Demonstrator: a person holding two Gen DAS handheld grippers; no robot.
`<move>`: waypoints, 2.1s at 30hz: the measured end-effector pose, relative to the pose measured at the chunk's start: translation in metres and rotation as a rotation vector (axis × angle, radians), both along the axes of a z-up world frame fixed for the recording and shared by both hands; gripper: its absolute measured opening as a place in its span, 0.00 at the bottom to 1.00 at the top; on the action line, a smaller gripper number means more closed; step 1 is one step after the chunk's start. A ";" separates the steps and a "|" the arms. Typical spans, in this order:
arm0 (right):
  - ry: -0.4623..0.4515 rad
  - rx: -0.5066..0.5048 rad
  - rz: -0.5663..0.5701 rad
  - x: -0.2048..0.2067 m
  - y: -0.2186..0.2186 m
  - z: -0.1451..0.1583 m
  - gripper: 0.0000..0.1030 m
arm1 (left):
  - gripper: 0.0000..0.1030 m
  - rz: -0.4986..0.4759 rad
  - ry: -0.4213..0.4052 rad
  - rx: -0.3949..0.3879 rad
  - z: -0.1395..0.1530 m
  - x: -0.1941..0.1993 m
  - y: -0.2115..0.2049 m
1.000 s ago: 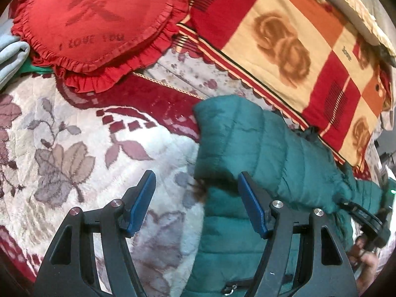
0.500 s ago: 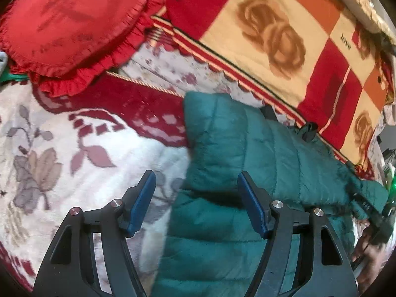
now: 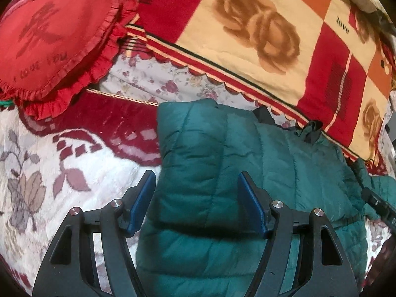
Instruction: Fold large clothes
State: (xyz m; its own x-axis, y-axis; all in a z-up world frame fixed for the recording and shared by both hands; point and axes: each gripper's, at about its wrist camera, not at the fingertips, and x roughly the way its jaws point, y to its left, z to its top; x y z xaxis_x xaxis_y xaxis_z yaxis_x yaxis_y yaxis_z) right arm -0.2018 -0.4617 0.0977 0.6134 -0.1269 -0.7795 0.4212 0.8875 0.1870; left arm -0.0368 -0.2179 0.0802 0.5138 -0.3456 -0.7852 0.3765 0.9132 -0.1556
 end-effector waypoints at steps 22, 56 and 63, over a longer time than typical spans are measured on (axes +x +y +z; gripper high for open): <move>0.105 -0.078 0.093 0.090 0.031 -0.052 0.67 | 0.78 0.014 0.040 0.061 -0.050 0.027 -0.017; 0.119 -0.071 0.008 0.029 0.010 -0.045 0.51 | 0.79 -0.078 -0.053 0.120 -0.030 -0.015 -0.055; 0.145 -0.091 0.001 0.035 0.002 -0.068 0.54 | 0.80 -0.090 -0.071 0.128 -0.041 -0.013 -0.057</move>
State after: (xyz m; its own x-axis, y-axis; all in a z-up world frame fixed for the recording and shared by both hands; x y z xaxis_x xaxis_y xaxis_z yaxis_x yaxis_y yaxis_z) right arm -0.1664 -0.4597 0.0296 0.4955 -0.1999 -0.8453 0.4366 0.8986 0.0434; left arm -0.0502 -0.2746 0.0390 0.5409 -0.2922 -0.7887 0.4634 0.8861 -0.0105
